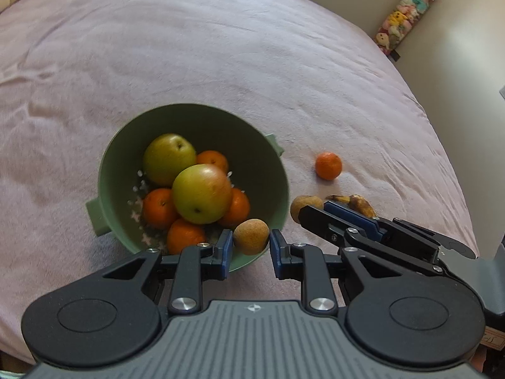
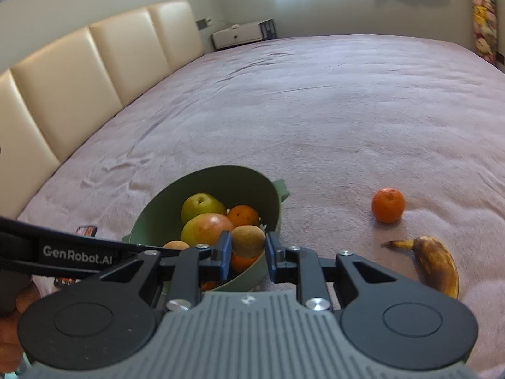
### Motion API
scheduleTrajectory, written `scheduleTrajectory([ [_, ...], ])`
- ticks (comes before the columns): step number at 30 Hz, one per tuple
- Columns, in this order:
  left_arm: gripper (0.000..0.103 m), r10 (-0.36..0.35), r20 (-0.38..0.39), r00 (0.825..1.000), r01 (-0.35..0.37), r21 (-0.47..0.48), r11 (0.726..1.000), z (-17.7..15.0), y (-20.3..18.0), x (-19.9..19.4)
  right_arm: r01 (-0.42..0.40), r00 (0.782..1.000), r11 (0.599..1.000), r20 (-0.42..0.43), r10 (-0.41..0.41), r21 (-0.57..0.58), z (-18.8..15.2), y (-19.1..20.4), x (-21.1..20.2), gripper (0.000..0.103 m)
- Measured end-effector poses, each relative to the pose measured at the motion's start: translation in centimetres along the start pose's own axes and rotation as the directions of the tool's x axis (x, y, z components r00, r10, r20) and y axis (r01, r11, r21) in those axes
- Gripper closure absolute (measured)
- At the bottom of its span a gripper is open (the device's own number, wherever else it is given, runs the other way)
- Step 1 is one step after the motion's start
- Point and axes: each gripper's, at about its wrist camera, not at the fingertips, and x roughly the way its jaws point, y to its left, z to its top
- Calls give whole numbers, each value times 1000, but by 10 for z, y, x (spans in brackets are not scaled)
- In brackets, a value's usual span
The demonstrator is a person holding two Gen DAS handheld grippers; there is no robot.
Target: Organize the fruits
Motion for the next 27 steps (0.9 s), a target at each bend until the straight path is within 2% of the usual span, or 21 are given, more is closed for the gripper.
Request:
scheduleTrajectory([
  [8, 75, 40, -4, 999, -41, -92, 995, 3, 25, 3, -47, 992, 983, -120, 26, -175, 7, 26, 25, 84],
  [15, 75, 97, -39, 994, -100, -76, 992, 2, 29, 14, -37, 982, 966, -189, -12, -256, 6, 36, 49, 84],
  [19, 75, 144, -55, 988, -147, -55, 988, 3, 32, 19, -19, 980, 962, -198, -37, -274, 1, 34, 58, 84],
  [27, 75, 190, -72, 979, -190, 8, 982, 3, 27, 23, -28, 976, 948, -214, -43, -316, -4, 39, 69, 83],
])
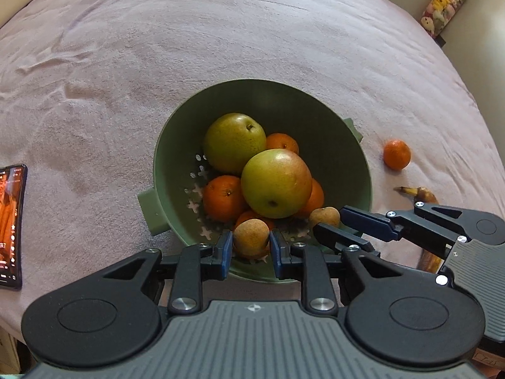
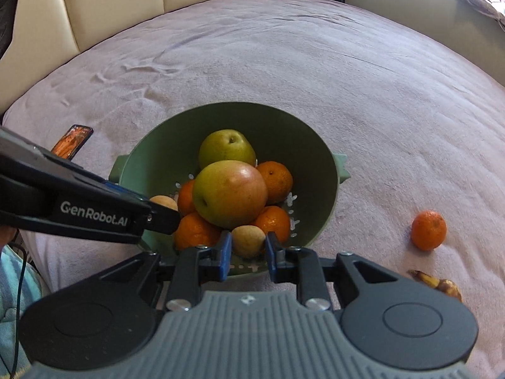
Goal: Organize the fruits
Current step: 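Open both grippers to drop the small brown fruits into the colander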
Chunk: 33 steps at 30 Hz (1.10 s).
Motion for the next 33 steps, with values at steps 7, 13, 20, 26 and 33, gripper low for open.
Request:
scheduleTrajectory([
  [7, 75, 23, -14, 1000, -23, 25, 999, 0, 0, 3, 2, 1000, 1000, -10, -2, -15, 1, 3, 3, 83],
  [13, 75, 40, -19, 999, -38, 56, 998, 0, -3, 5, 5, 1000, 1000, -2, -5, -1, 1, 1, 0, 83],
  [20, 73, 77, -24, 997, -75, 102, 992, 0, -8, 9, 25, 999, 1000, 31, -26, 18, 0, -2, -5, 82],
  [26, 72, 96, -41, 995, -90, 129, 988, 0, -11, 17, 43, 998, 999, 49, -44, 29, 0, -5, -9, 81],
  [33, 67, 92, -50, 995, -84, 135, 987, -1, -11, 19, 46, 998, 998, 50, -47, 38, 0, -7, -7, 80],
])
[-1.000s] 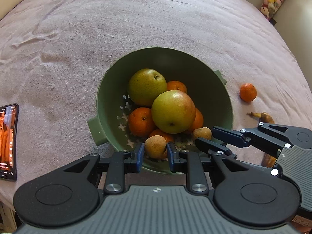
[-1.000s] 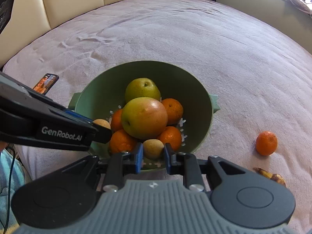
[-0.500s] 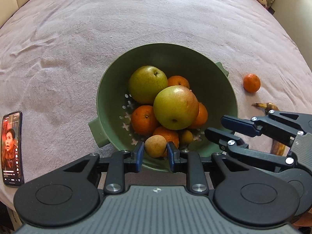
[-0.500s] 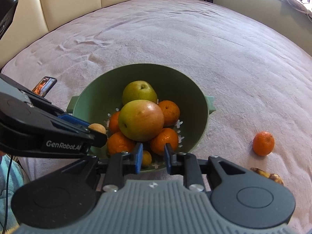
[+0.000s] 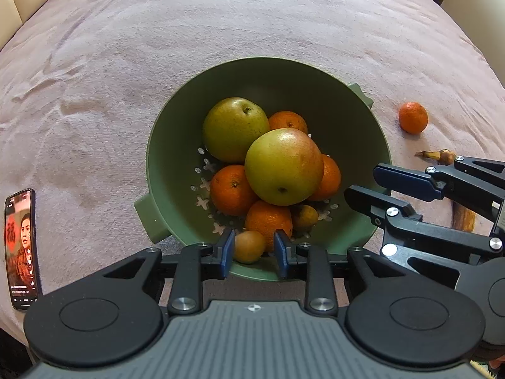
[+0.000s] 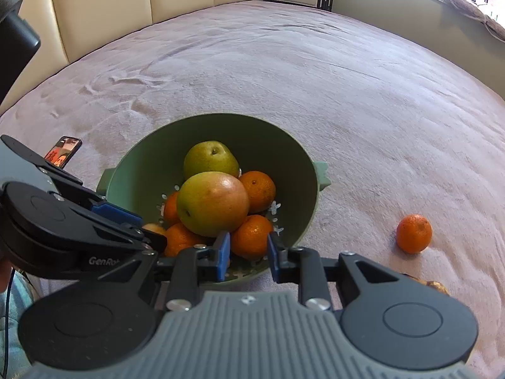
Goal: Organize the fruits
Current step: 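Open both grippers to drop the small brown fruits into the colander, then move the left gripper to the mandarin while the right gripper moves to the banana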
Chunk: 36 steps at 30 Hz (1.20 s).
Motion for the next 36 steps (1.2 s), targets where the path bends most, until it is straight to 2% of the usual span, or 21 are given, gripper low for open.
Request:
scheduleTrajectory([
  [5, 62, 6, 6, 1000, -6, 1, 1000, 0, -1, -1, 2, 1000, 1000, 3, -2, 5, 0, -1, 0, 80],
  [9, 49, 15, 22, 1000, -15, -5, 1000, 1, -1, -5, 6, 1000, 1000, 16, -6, 24, 1, -5, -3, 80],
  [15, 38, 20, 57, 998, -19, -16, 1000, 1, 2, -17, 19, 998, 998, 51, -22, 57, 2, -11, -14, 71],
  [18, 37, 17, 93, 996, -14, -26, 1000, 1, 2, -26, 33, 996, 997, 77, -38, 65, 3, -13, -22, 65],
  [21, 33, 7, 146, 989, 1, -57, 998, 2, 4, -36, 59, 993, 996, 102, -66, 69, 2, -13, -30, 65],
  [26, 33, -17, 223, 975, 38, -93, 995, 4, 1, -49, 104, 983, 989, 140, -119, 107, -2, -18, -44, 60],
  [31, 33, -64, 294, 954, 84, -57, 995, 2, -15, -60, 167, 970, 973, 152, -191, 159, -13, -27, -56, 55],
  [36, 33, -115, 311, 943, 121, 1, 993, -1, -39, -60, 236, 958, 943, 107, -266, 234, -29, -47, -61, 51],
])
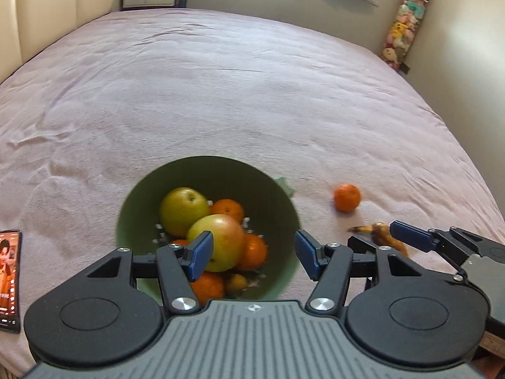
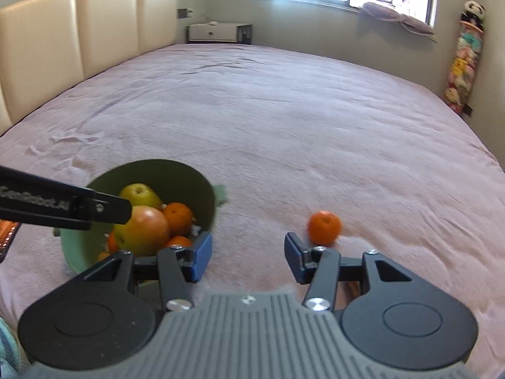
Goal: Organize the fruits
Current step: 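Move the left gripper to the mandarin while the right gripper moves to the banana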
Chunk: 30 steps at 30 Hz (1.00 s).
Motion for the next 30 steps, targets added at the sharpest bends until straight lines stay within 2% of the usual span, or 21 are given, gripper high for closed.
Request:
scheduleTrajectory([
  [8, 33, -53, 2, 999, 53, 76, 996, -12, -41, 12, 143, 987, 981, -90, -132, 130, -18, -50, 13, 44],
  [12, 33, -66, -12, 998, 67, 109, 992, -16, -57, 22, 181, 979, 967, -126, -160, 178, -28, -70, 19, 41],
  [19, 33, -83, -25, 996, 86, 145, 986, -21, -75, 41, 186, 976, 958, -157, -154, 219, -41, -90, 34, 41],
  [27, 34, -106, -14, 994, 107, 194, 975, -22, -89, 60, 133, 985, 963, -140, -102, 235, -44, -99, 51, 41],
  [30, 34, -119, -9, 993, 119, 206, 971, -23, -93, 66, 156, 981, 962, -153, -123, 223, -45, -100, 59, 41],
])
